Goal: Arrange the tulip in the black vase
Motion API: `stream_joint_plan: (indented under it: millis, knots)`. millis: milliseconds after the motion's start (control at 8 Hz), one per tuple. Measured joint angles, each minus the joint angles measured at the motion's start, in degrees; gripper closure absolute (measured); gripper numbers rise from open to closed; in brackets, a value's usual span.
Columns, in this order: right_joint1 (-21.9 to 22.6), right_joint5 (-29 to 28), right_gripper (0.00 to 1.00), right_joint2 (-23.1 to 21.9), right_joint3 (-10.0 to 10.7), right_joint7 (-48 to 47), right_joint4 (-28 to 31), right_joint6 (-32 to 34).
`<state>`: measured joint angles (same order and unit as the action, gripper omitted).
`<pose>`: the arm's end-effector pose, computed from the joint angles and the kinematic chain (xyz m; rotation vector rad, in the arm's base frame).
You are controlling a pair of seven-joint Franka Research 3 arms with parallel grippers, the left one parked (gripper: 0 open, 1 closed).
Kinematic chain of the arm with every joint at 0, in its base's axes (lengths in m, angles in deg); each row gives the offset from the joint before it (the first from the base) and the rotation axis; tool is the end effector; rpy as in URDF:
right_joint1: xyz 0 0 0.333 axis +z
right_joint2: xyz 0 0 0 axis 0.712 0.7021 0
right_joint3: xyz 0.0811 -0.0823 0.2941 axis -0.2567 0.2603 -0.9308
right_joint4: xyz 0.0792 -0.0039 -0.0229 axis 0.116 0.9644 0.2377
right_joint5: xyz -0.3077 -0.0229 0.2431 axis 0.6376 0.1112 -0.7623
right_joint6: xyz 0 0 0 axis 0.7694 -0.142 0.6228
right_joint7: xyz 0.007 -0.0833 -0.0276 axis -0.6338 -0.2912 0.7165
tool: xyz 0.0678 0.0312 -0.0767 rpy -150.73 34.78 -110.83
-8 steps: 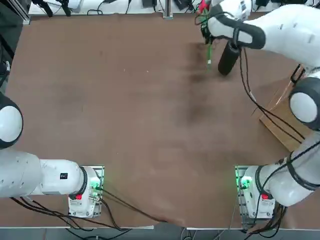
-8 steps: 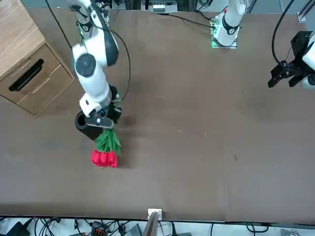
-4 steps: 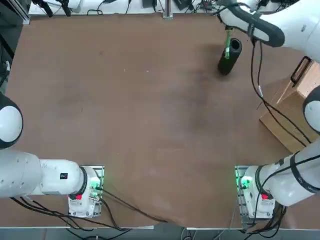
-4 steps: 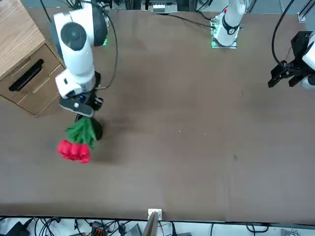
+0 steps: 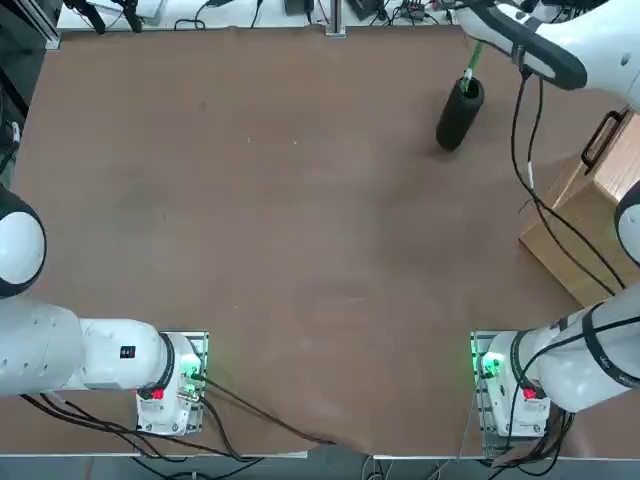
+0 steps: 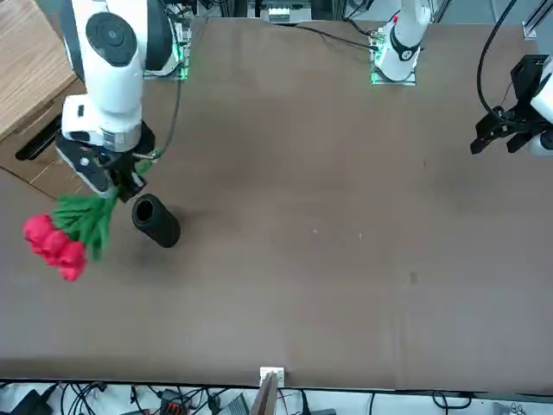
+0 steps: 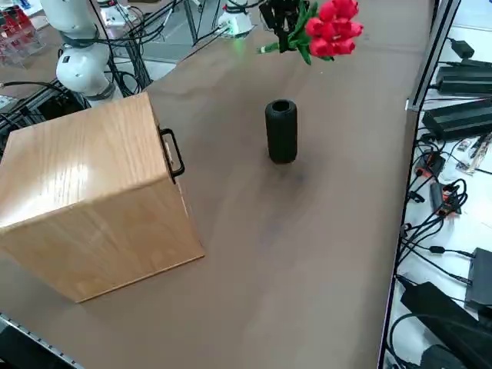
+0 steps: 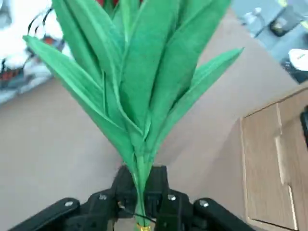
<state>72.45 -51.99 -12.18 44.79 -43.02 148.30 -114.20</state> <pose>0.5853 0.2012 0.5357 2.5418 -0.9437 0.5839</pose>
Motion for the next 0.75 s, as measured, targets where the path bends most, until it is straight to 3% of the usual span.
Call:
stream_joint_plan:
  millis: [500,750]
  knots:
    - [0.5,13.1,0.88,0.9,-0.5,-18.9,0.0,1.6]
    - [1.5,20.1,0.88,3.5,-0.6,-29.9,0.2,4.1]
